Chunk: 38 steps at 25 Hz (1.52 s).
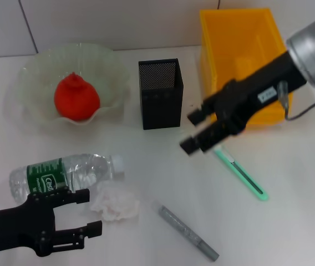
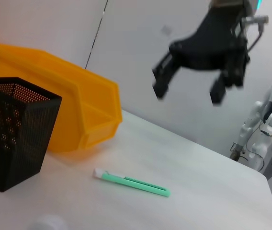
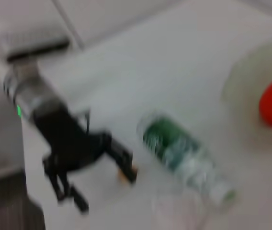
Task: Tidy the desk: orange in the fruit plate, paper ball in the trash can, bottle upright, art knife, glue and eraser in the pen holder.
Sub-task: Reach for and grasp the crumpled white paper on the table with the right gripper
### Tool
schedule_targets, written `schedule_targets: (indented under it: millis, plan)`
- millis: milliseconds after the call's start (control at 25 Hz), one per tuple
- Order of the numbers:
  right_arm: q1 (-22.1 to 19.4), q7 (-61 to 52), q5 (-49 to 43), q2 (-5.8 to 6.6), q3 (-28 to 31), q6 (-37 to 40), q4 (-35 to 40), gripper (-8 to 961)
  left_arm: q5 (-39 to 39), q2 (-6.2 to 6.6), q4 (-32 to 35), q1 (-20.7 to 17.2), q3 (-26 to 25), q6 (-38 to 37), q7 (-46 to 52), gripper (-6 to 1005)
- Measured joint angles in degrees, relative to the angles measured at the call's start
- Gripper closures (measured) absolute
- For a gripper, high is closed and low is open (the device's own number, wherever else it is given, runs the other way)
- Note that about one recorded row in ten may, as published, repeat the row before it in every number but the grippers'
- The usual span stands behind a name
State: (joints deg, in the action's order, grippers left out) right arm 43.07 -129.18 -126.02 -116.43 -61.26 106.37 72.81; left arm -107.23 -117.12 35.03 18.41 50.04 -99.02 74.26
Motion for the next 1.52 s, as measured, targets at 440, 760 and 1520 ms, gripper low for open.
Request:
schedule_targets:
  millis: [440, 760, 1520]
  plan:
    - [2.9, -5.5, -6.3, -3.02, -13.8, -8.6, -3.1, 164, 0.0, 0.18, 0.0, -0.4, -0.3, 0.3, 0.0, 188]
    - [4.0, -11.0, -3.1, -3.06, -19.6, -14.0, -7.6, 163, 0.0, 0.4, 0.1, -0.7, -0.4, 0.7, 0.0, 188]
    - [6.0, -13.0, 2.3, -3.24, -32.5, -28.4, -15.3, 164, -0.8, 0.61, 0.4, -0.9, -0.4, 3.2, 0.0, 188]
